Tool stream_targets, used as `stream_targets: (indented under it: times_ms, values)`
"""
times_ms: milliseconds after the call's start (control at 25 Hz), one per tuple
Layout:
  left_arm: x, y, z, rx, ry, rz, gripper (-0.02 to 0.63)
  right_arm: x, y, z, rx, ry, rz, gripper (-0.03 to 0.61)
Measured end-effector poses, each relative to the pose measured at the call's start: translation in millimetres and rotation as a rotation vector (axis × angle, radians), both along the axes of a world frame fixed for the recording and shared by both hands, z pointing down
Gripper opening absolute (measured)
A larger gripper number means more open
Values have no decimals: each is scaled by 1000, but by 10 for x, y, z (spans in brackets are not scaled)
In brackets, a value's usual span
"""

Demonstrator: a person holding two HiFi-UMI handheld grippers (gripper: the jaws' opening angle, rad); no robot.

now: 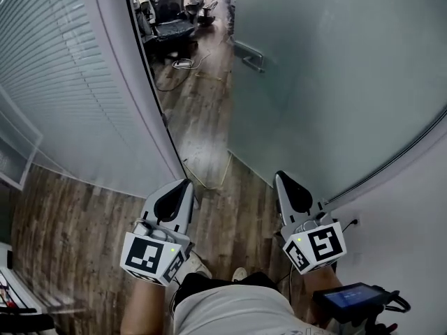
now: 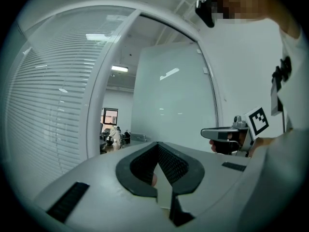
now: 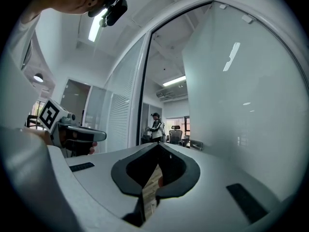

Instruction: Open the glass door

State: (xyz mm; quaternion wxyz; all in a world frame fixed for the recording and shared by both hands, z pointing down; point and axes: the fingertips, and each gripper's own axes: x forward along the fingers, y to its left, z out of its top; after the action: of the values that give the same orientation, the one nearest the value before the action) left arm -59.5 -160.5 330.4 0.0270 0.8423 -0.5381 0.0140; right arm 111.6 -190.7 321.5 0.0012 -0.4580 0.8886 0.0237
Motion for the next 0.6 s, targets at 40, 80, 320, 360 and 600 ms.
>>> stream_targets:
  times_ms: [40, 80, 320, 360, 600]
  values:
    - [39, 52, -35, -3, -6, -10, -1, 40, 29, -32, -6, -3, -8, 3]
    - [83, 106, -67, -5, -16, -19, 0, 78, 58, -58, -11, -5, -15, 3]
    - [264, 380, -136, 5, -48, -45, -1, 209, 225, -68, -8, -22, -43, 2]
    - [253, 395, -146, 7, -44, -50, 0, 198, 243, -75, -6, -22, -47, 2]
    - [163, 463, -252, 34, -23, -73, -1, 104, 358, -189, 9, -20, -75, 2]
